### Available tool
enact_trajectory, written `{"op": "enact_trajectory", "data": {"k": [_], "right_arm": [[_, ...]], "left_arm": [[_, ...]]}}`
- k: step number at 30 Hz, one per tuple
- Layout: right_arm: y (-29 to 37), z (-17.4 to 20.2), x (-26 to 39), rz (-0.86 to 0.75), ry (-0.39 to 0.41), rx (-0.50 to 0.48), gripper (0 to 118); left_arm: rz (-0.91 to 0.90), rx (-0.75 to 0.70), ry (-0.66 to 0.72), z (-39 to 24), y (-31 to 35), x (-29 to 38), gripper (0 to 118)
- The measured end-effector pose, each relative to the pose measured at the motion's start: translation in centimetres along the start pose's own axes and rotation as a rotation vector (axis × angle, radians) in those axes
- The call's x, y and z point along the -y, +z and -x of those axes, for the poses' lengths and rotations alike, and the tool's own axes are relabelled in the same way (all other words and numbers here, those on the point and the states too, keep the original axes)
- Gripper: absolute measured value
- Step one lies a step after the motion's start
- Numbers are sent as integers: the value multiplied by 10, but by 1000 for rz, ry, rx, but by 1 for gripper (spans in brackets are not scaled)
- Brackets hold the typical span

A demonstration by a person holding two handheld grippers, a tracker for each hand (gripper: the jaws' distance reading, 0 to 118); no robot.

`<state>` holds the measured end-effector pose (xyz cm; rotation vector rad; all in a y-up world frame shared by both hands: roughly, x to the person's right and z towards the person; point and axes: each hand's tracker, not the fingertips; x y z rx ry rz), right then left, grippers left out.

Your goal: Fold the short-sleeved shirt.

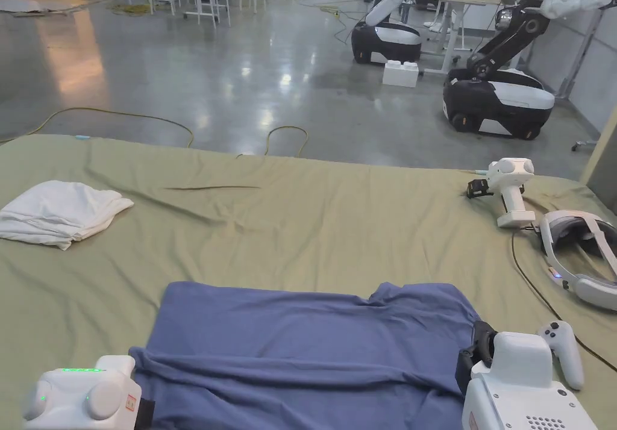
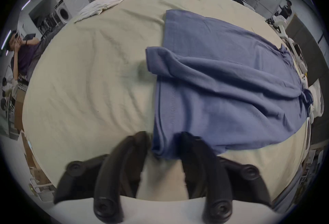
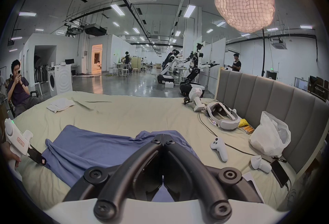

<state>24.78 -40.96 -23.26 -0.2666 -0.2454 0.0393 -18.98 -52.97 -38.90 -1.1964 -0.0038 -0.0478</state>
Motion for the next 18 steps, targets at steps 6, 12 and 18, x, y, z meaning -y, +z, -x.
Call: {"op": "enact_trajectory", "data": {"k": [6, 12, 18], "right_arm": [[-18, -30, 10, 125, -8, 74, 3], [-71, -93, 35, 476, -35, 41, 63], [-109, -113, 79, 713, 46, -33, 63]], "left_arm": [[-14, 6, -35, -6, 9, 7, 6], [-61, 54, 8, 16, 28, 15, 6], [-96, 74, 17, 23, 43, 23, 6]]}}
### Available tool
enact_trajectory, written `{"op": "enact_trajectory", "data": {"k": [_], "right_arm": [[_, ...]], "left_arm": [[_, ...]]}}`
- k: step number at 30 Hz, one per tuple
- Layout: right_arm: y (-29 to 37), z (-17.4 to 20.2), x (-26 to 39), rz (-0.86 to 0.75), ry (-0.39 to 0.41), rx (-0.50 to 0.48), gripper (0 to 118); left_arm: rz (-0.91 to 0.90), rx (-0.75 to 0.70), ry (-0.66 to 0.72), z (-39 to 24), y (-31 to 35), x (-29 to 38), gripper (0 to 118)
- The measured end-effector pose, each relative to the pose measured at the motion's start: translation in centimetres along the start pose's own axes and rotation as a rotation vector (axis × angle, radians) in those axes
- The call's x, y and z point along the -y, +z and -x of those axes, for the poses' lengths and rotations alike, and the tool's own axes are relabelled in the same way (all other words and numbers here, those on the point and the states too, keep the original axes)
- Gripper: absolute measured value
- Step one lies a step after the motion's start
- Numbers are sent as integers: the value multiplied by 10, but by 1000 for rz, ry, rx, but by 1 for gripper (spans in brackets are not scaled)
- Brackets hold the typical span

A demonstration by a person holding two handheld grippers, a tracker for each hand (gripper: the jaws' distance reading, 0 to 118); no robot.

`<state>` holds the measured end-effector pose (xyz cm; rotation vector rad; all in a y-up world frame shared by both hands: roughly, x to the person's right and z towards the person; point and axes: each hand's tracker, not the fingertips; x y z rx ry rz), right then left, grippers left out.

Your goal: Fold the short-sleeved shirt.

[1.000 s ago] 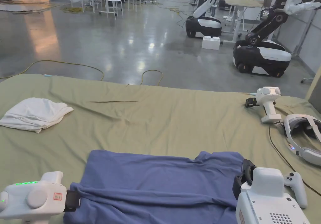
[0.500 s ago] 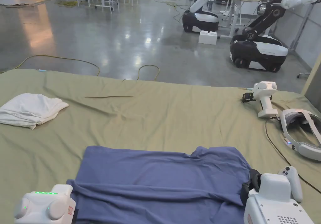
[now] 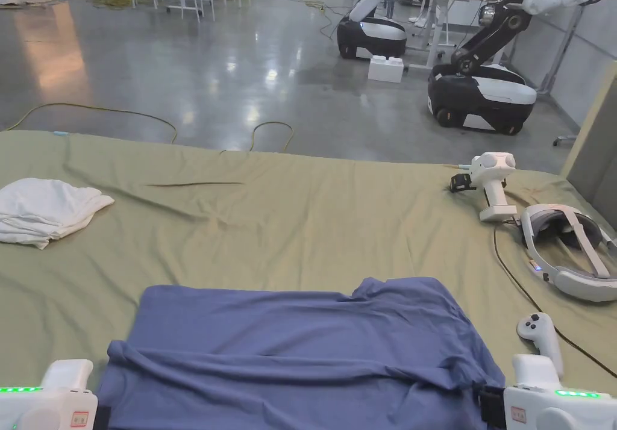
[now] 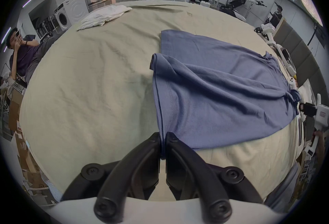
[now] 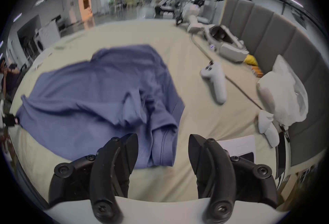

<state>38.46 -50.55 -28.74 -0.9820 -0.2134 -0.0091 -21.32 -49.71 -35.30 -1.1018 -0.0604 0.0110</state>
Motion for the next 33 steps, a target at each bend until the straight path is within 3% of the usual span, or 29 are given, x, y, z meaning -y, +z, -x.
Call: {"op": "enact_trajectory", "data": {"k": [3, 6, 7, 9, 10, 12, 18, 22, 33], "right_arm": [[-21, 5, 5, 79, 31, -60, 63], [-38, 13, 11, 121, 62, -48, 58], [-38, 13, 13, 103, 54, -60, 52], [-34, 16, 13, 74, 39, -101, 18], [-33, 19, 13, 75, 45, -111, 10], [-26, 25, 15, 58, 100, -62, 8], [30, 19, 11, -24, 83, -72, 7], [68, 16, 14, -49, 119, -72, 7], [81, 38, 107, 134, 142, -48, 7]], "left_arm": [[-5, 1, -4, 0, 2, -1, 6], [-6, 0, -10, 0, -1, -2, 6], [-4, 2, -9, 1, -2, -2, 6], [-8, 4, -6, 2, -3, -2, 6], [-9, 6, -5, 3, -2, -2, 6], [-12, 10, -6, 4, -1, -1, 6], [-66, 29, -22, 7, 27, -8, 6], [-89, 4, -53, 18, 45, -8, 6], [1, 1, -59, 43, 57, 75, 6]]}}
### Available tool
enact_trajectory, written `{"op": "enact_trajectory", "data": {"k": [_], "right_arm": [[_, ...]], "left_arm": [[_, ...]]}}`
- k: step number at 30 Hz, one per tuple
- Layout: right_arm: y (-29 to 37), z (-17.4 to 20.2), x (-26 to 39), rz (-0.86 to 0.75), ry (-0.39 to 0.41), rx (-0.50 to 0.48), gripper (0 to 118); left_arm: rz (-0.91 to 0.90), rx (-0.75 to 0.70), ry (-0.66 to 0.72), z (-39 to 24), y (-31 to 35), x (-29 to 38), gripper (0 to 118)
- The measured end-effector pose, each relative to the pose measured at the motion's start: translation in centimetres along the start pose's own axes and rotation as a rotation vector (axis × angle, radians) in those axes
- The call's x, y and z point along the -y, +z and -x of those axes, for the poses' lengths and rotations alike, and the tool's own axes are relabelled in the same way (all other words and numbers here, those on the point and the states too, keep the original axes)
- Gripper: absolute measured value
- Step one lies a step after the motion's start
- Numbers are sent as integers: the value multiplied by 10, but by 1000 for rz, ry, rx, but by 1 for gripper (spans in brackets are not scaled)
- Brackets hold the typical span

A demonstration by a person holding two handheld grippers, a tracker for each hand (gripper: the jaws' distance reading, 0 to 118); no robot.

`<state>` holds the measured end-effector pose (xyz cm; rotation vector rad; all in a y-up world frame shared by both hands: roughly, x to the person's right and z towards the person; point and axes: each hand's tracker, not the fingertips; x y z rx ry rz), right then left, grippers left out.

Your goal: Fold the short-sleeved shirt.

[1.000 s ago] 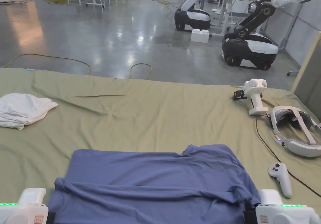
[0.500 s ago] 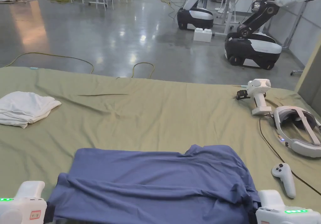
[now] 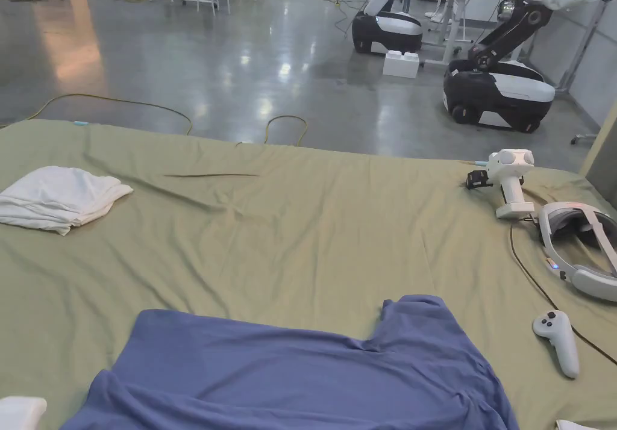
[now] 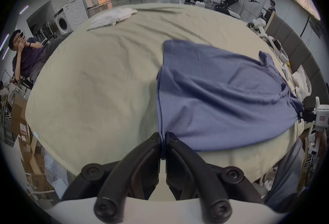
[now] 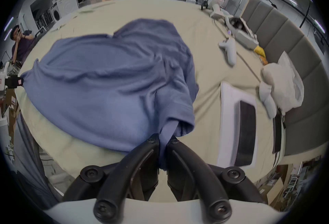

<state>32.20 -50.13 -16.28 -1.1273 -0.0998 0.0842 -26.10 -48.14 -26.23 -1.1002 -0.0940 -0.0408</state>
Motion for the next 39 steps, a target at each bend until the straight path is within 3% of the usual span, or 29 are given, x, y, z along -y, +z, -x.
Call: {"op": "enact_trajectory", "data": {"k": [9, 10, 11, 12, 13, 16, 21, 26, 31, 34, 35, 37, 39], "right_arm": [[-23, 14, 23, 11, -30, 37, 9], [-22, 16, 22, 9, -32, 48, 16], [-16, 18, 19, 2, -22, 72, 39], [-9, 19, 17, -12, -8, 127, 58], [-3, 20, 14, -40, -7, 154, 66], [33, 23, -5, -148, -64, 140, 66], [72, 36, -45, -359, -61, 115, 66], [97, 69, -86, -668, -128, 56, 66], [113, 101, -112, -892, -184, 64, 66], [119, 113, -120, -987, -179, 65, 58], [120, 115, -122, -1009, -177, 68, 48], [124, 120, -124, -1057, -170, 82, 11], [129, 127, -125, -1087, -186, 112, 1]], "left_arm": [[52, 1, 64, 6, -37, 33, 6], [52, 4, 74, 6, -37, 32, 6], [51, 6, 90, 7, -35, 29, 8], [48, 6, 101, 7, -33, 26, 17], [42, 3, 103, 6, -30, 23, 27], [-57, 19, 91, -1, -12, 10, 50], [-272, 68, 52, -26, 26, -28, 51], [-534, 58, 19, -61, 61, -65, 51], [-761, 10, 4, -91, 89, -81, 51], [-853, -13, -4, -104, 103, -85, 47], [-877, -10, -4, -106, 106, -85, 36], [-922, -39, 0, -111, 112, -86, 12], [-945, -59, -5, -115, 116, -86, 3]]}}
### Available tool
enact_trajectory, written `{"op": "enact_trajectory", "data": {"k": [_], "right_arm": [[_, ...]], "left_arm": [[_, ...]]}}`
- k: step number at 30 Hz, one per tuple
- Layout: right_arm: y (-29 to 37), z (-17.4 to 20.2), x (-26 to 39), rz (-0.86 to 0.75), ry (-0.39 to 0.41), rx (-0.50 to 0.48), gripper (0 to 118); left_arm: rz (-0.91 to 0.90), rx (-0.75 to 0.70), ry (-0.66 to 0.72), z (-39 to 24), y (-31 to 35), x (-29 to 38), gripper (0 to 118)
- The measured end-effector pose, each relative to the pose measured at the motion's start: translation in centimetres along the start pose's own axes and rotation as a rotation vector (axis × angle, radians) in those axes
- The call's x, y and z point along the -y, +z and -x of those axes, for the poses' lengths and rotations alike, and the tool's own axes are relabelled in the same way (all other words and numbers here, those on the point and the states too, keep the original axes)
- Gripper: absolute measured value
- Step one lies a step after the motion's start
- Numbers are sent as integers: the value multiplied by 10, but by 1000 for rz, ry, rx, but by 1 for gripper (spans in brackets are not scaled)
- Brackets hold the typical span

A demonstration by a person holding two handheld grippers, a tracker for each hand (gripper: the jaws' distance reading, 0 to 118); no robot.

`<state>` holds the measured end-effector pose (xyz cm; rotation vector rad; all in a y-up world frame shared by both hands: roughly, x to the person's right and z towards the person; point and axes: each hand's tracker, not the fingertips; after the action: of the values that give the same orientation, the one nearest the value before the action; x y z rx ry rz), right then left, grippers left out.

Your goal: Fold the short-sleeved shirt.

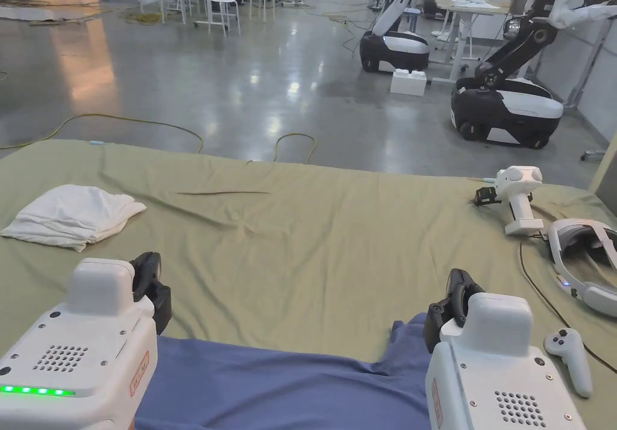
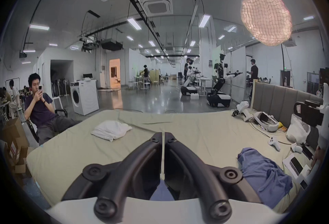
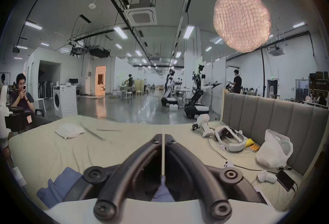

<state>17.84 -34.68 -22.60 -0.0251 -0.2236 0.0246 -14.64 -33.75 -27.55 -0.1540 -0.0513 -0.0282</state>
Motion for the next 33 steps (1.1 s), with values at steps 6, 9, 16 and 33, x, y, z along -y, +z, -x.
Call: {"op": "enact_trajectory", "data": {"k": [6, 9, 16, 33], "right_arm": [[-6, 7, -3, -10, 26, -39, 0], [-14, 8, 0, 25, 21, -52, 0], [-33, 0, 22, 132, 26, -51, 0], [-62, -52, 80, 378, 52, 33, 0]], "left_arm": [[43, 6, -14, 12, -15, 3, 0], [208, 14, 23, 34, -48, 16, 0], [607, 46, 151, 89, -155, 73, 2], [1020, 8, -11, 76, -281, 155, 52]]}}
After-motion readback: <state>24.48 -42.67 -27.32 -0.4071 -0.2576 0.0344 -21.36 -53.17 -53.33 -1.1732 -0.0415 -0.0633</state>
